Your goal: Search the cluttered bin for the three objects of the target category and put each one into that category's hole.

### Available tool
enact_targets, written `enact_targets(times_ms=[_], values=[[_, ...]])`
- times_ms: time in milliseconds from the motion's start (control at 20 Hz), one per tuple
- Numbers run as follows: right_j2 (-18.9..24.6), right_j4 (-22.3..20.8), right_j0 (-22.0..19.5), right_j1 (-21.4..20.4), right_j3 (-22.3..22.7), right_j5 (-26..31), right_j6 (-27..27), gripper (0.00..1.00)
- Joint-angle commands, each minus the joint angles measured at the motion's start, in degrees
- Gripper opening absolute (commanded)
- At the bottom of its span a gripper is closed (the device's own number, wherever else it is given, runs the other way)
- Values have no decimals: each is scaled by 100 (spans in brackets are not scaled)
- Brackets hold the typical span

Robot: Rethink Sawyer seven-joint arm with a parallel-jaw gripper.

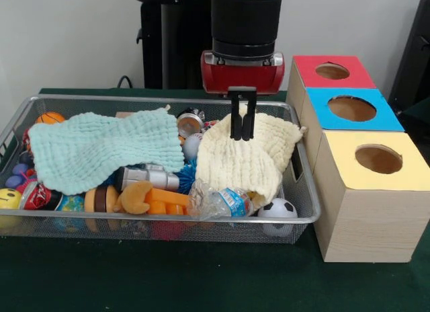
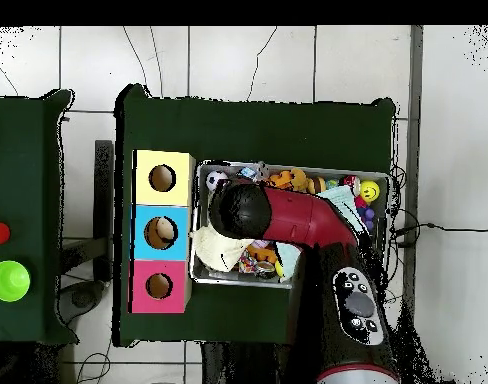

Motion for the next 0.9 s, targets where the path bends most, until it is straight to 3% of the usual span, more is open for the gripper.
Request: enact_targets(times_ms=[50, 350, 400, 900], values=[[-96, 208, 53, 256, 359, -3, 1277, 0], [-98, 187, 23, 547, 32, -75, 1100, 0], [-100, 191, 28, 561, 14, -126, 1077, 100], [-217, 275, 113, 604, -94, -130, 1217, 100]])
